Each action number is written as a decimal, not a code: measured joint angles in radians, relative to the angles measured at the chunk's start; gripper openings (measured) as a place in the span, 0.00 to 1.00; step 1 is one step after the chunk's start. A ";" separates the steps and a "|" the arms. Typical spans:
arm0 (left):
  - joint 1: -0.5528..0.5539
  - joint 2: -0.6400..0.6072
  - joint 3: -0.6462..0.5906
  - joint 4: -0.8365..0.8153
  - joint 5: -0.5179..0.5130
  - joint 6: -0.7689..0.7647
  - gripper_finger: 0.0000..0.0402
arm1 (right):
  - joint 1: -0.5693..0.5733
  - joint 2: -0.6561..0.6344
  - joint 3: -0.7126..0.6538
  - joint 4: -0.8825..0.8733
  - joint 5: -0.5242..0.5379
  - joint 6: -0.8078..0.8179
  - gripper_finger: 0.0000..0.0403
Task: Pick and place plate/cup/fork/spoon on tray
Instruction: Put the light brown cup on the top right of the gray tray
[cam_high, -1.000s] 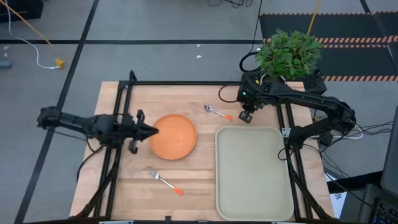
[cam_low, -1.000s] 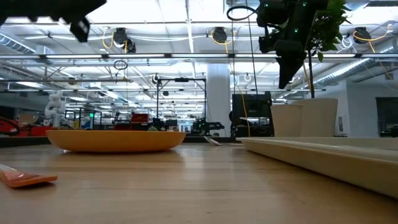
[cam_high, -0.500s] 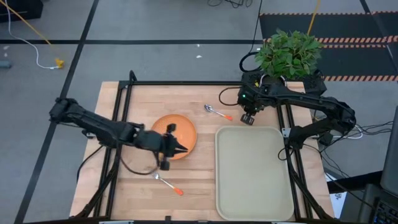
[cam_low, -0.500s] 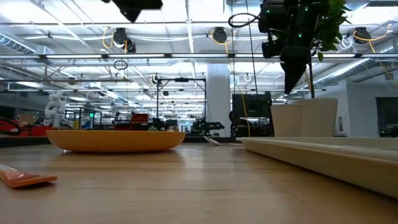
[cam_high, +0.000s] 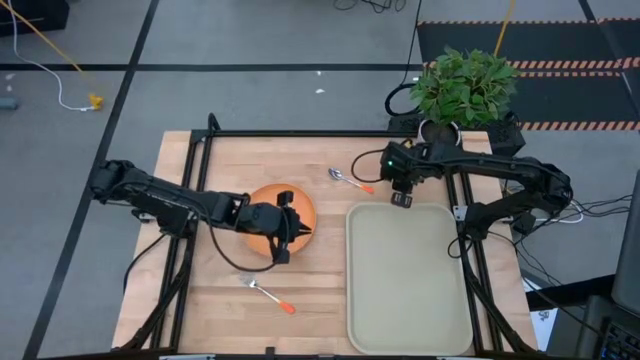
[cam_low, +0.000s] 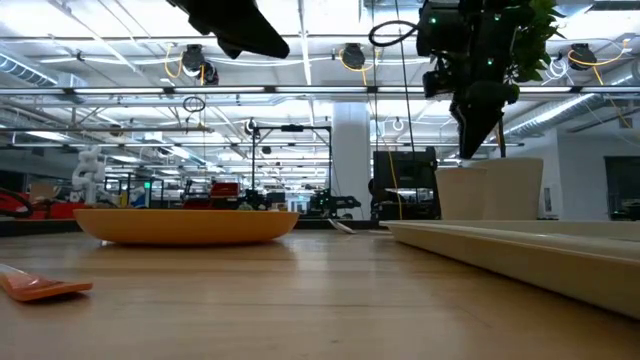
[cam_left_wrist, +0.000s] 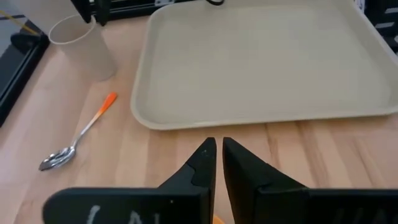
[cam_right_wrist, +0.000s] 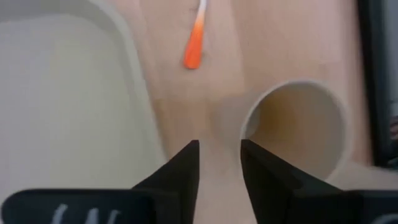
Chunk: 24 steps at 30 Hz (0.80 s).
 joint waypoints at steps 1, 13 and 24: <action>0.002 0.000 0.000 0.000 0.000 0.000 0.08 | 0.005 0.000 0.000 0.005 0.021 -0.022 0.31; 0.002 0.000 0.000 0.005 0.000 0.002 0.08 | 0.009 0.000 -0.097 0.117 0.062 -0.143 0.41; 0.002 0.000 0.000 0.009 0.000 0.006 0.08 | 0.009 0.000 -0.123 0.147 0.064 -0.143 0.30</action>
